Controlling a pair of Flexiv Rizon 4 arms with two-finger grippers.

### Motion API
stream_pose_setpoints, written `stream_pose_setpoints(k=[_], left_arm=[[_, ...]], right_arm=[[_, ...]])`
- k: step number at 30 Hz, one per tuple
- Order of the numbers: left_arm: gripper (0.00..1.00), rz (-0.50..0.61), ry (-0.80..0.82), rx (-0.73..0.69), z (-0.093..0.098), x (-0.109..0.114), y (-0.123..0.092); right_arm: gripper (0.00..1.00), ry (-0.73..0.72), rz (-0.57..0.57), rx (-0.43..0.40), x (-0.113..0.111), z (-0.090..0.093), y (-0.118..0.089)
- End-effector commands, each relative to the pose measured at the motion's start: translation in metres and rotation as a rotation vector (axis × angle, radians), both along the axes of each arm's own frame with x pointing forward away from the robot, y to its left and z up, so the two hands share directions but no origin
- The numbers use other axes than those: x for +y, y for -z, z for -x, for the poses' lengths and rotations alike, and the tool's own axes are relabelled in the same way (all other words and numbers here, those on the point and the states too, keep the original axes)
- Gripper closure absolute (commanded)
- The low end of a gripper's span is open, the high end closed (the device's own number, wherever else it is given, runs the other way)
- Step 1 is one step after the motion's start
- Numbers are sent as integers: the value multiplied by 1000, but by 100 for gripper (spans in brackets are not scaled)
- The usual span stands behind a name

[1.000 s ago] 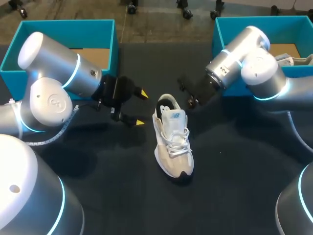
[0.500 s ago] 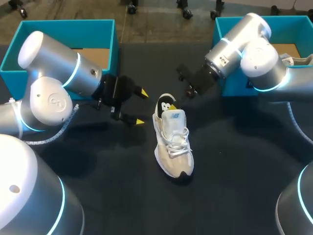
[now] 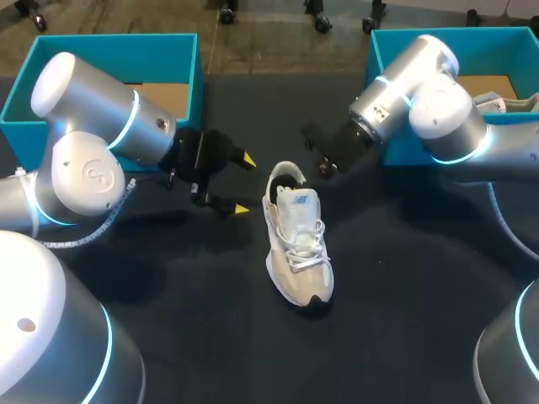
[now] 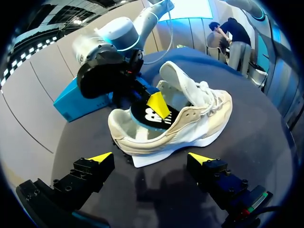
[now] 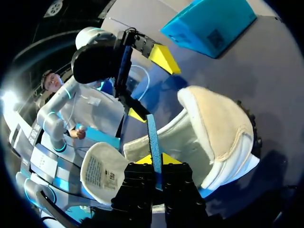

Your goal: Take the shoe out of the shoebox, open the shoe tongue, remove and reinsert the insole, then place the shoe into the shoebox

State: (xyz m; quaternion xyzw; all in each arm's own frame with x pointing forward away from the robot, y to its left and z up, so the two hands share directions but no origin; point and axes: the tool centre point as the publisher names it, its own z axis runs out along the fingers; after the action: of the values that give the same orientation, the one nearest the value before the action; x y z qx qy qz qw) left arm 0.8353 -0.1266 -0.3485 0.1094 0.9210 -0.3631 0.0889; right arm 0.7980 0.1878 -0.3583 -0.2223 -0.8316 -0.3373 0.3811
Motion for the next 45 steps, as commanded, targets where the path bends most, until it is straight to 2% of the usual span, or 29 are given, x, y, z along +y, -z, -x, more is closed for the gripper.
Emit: stream_pose_setpoints(k=[1, 3, 5, 8, 17, 27, 28, 30, 34, 37, 40, 43, 45], left_arm=[[0, -1, 3, -3, 0, -2, 0], [0, 0, 6, -5, 0, -3, -1], [0, 0, 7, -6, 0, -3, -1], [0, 0, 10, -7, 0, -4, -2], [0, 1, 2, -7, 0, -2, -2], [0, 2, 2, -8, 1, -2, -2], [0, 2, 3, -9, 1, -2, -3], [0, 2, 3, -11, 1, -2, -3], [0, 8, -5, -14, 2, -1, -4], [0, 14, -9, -14, 2, 0, -4], [0, 17, -11, -13, 2, 1, -4], [0, 16, -9, -13, 3, 1, -4], [0, 14, -8, -14, 3, 1, -6]], right_arm=[[100, 13, 12, 5, -1, 4, 3], [98, 18, 21, -1, -3, 3, 1], [80, 21, 22, -15, -3, 1, -2], [67, 23, 28, -35, -2, -2, -6], [59, 23, 41, -80, 2, -6, -23], [51, 39, 49, -117, 2, -8, -32], [44, 38, 50, -124, 3, -9, -34], [38, 39, 49, -141, 3, -11, -38], [37, 40, 51, -156, 4, -13, -45], [31, 42, 50, -188, 3, -19, -55], [31, 43, 45, -214, 2, -26, -60], [24, 57, 38, -250, 1, -34, -66], [24, 89, 23, -279, -2, -38, -70]])
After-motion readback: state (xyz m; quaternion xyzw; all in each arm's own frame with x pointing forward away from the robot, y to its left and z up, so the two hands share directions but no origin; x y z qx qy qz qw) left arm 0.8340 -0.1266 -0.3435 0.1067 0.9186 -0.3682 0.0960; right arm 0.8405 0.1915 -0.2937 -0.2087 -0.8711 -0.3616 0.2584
